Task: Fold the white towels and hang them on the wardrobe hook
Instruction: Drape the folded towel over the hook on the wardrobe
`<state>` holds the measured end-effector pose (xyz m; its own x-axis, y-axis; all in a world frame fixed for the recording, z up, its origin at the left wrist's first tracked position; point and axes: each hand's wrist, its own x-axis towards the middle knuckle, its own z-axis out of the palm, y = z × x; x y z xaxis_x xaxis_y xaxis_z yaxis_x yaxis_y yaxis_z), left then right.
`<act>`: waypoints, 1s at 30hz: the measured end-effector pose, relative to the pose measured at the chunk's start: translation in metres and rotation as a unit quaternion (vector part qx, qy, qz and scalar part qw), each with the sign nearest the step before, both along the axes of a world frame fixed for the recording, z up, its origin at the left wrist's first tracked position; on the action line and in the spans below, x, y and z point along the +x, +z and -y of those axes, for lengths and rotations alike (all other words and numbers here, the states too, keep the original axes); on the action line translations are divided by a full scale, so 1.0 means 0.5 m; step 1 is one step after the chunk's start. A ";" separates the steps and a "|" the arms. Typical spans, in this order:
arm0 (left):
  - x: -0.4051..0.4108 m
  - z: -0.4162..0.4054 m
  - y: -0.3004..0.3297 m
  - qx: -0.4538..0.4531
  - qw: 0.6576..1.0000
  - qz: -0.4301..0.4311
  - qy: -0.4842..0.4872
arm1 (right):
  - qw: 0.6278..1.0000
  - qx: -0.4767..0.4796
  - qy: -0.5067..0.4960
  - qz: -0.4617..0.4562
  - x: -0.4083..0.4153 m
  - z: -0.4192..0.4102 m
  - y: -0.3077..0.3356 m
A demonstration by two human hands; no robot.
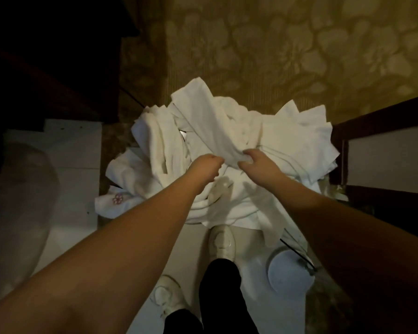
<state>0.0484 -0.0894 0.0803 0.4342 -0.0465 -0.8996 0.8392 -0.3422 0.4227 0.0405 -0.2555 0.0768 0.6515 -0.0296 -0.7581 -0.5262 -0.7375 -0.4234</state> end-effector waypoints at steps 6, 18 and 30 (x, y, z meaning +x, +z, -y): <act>0.038 0.025 -0.073 -0.085 0.979 -0.095 0.160 | 0.996 -0.045 0.055 -0.048 0.081 -0.028 -0.084; -0.062 0.012 -0.042 -0.053 0.978 -0.156 0.129 | 0.980 0.118 -0.057 -0.149 -0.066 -0.046 -0.024; -0.145 -0.097 0.219 -0.108 0.985 0.015 0.132 | 0.961 0.123 -0.240 -0.065 -0.088 -0.110 0.173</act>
